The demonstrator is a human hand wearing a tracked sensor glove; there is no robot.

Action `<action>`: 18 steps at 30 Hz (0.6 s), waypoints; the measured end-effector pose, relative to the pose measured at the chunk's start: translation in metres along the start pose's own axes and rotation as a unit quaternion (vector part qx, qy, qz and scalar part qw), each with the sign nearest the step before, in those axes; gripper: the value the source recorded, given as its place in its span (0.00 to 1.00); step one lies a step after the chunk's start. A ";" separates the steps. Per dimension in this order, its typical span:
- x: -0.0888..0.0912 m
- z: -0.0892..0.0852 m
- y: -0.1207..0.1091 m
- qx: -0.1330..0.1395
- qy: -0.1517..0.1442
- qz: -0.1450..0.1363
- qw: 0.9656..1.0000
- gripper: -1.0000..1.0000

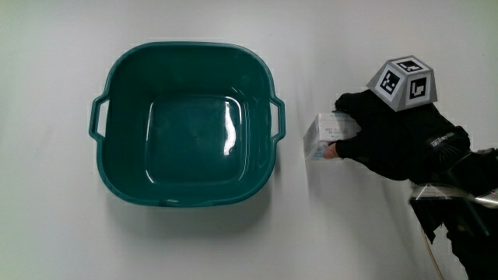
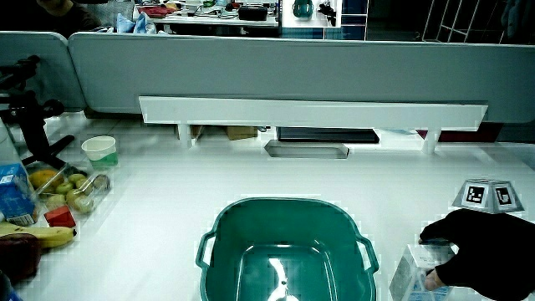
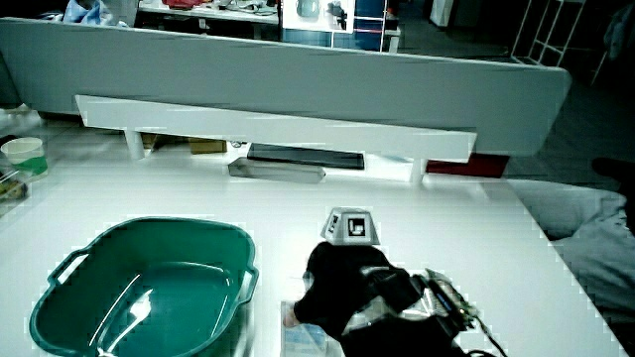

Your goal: Pick milk from desk

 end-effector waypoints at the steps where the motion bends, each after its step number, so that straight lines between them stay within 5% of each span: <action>1: 0.000 -0.001 0.001 0.001 -0.006 0.002 1.000 0.89; 10: -0.002 -0.001 -0.001 0.013 -0.021 0.015 1.000 1.00; 18: -0.008 -0.001 -0.004 0.026 -0.031 0.028 0.999 1.00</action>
